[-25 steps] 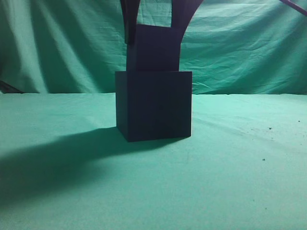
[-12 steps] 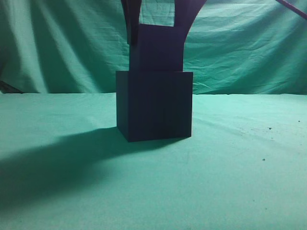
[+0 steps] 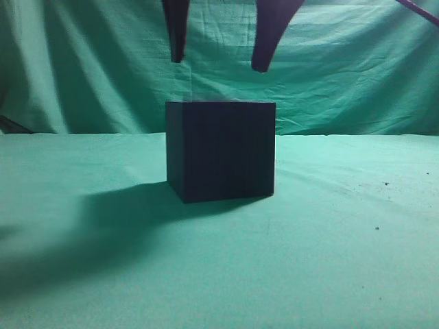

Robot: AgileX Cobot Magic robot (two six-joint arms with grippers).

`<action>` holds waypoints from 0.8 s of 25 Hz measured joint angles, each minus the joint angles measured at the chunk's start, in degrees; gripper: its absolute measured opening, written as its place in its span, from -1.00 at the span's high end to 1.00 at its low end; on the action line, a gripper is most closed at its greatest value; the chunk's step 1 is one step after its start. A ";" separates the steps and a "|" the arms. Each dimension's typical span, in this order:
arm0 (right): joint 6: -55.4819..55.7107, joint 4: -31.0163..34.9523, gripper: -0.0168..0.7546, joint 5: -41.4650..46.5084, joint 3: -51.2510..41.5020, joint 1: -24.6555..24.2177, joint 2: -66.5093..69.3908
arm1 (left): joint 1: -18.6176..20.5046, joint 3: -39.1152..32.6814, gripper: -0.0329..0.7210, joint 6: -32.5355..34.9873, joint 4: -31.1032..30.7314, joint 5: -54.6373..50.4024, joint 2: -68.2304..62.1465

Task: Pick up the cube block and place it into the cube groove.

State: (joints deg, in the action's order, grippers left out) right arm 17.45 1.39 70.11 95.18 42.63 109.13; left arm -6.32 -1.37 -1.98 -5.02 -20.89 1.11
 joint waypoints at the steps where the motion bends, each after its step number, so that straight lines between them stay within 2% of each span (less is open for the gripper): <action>1: -0.04 0.00 -0.56 0.00 0.00 0.00 0.00 | 0.00 0.00 0.91 0.00 0.00 0.00 0.00; 3: -0.13 0.09 -0.74 -0.08 0.00 0.00 0.00 | 0.00 0.00 0.91 0.00 0.00 0.00 0.00; 8: -1.12 -0.42 -0.72 0.93 3.81 0.00 0.00 | 0.00 0.00 0.91 0.00 0.00 0.00 0.00; 11: -2.44 -1.58 -0.11 0.93 7.80 0.00 -0.54 | 0.00 0.00 0.91 0.00 0.00 0.00 0.00; 12: -2.44 -1.58 -0.11 0.93 7.80 0.00 -0.54 | 0.00 0.00 0.91 0.00 0.00 0.00 0.00; 15: -3.66 -2.81 0.77 1.06 8.63 0.00 -5.35 | 0.00 0.00 0.91 0.00 0.00 0.00 0.00; 17: -4.20 -3.34 0.96 1.29 8.63 0.00 -9.38 | 0.00 0.00 0.91 0.00 0.00 0.00 0.00; 20: -4.34 -3.44 0.96 1.40 6.47 0.00 -16.01 | 0.00 0.00 0.91 0.00 0.00 0.00 0.00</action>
State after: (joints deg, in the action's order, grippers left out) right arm 13.11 -2.05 71.51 101.65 42.63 93.12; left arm -6.32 -1.37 -1.98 -5.02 -20.89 1.11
